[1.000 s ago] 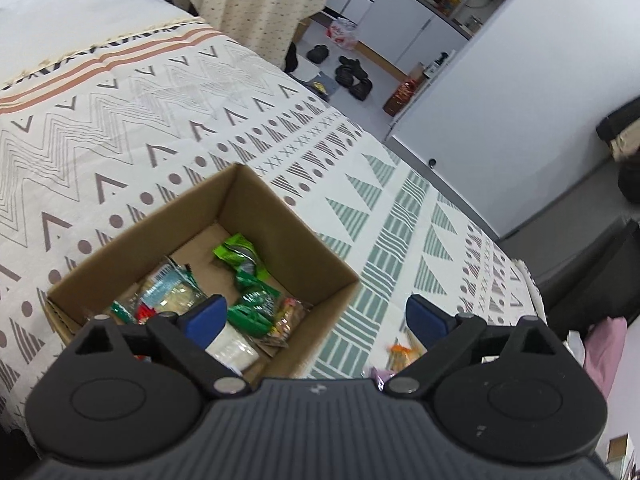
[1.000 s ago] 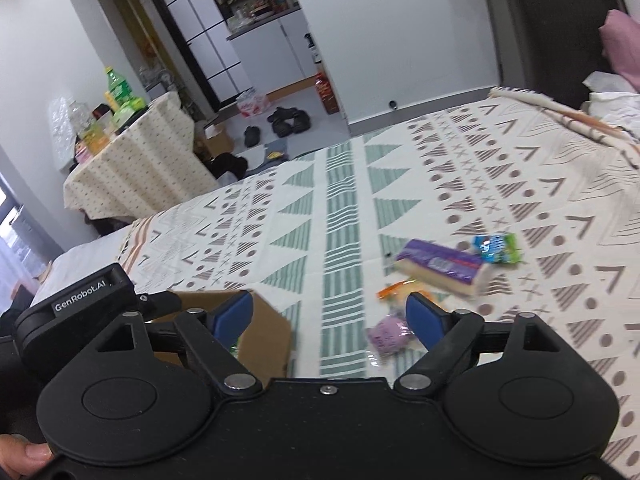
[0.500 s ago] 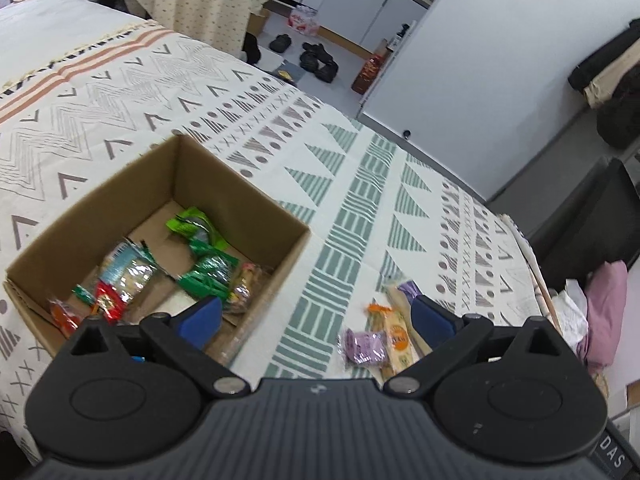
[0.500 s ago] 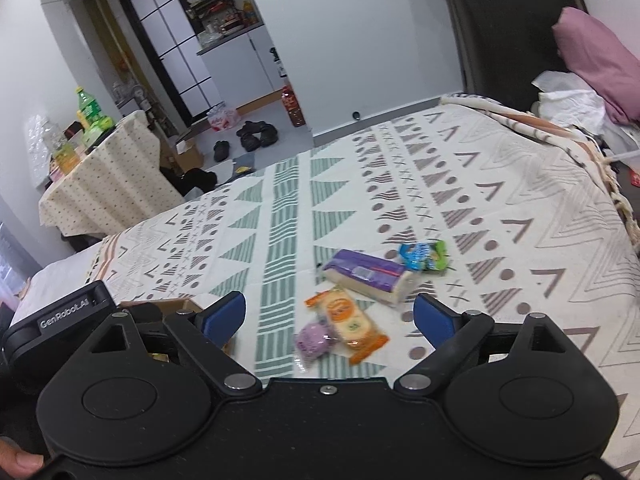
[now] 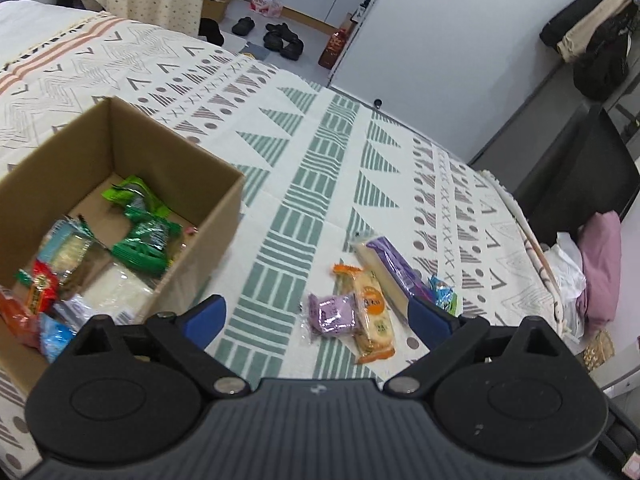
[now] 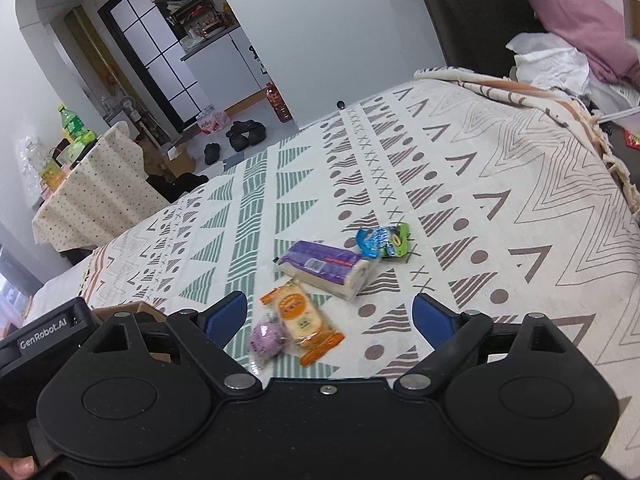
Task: Organize snacks
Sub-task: 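Grasp the purple round candy with the left gripper while the right approaches the purple bread roll, then grasp the purple-wrapped bread roll with the right gripper, then carry both purple snacks over the box and open both grippers to release them, then move the left gripper to the orange bread pack while the right approaches the blue candy, then grasp the orange bread pack with the left gripper while the right grasps the blue candy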
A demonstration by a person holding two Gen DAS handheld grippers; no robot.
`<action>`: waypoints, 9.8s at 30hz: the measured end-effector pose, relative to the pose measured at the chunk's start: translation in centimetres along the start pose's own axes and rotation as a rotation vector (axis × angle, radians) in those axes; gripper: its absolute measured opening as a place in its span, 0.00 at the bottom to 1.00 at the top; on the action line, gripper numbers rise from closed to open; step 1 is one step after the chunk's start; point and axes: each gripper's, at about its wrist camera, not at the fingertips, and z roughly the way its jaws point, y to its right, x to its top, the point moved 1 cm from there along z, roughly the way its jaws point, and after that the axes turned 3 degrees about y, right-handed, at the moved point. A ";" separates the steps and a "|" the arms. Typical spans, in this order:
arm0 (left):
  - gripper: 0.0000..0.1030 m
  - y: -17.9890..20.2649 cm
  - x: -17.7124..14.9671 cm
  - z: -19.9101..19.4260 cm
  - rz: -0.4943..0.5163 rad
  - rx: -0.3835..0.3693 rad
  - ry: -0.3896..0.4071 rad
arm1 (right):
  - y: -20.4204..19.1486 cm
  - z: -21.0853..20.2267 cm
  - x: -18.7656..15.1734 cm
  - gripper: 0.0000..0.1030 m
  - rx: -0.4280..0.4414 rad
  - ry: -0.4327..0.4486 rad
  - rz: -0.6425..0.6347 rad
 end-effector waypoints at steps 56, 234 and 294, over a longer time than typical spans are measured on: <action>0.30 0.6 -4.2 5.6 0.026 0.078 -0.184 | 5.7 4.3 -4.8 0.06 0.029 -0.200 0.221; 0.80 -0.1 0.6 -2.0 -0.034 0.040 -0.086 | 0.0 -2.5 -0.6 0.68 -0.004 0.022 0.078; 0.32 4.1 -1.5 10.7 -0.015 0.330 -0.111 | 6.7 14.0 1.9 0.68 0.085 -0.034 0.116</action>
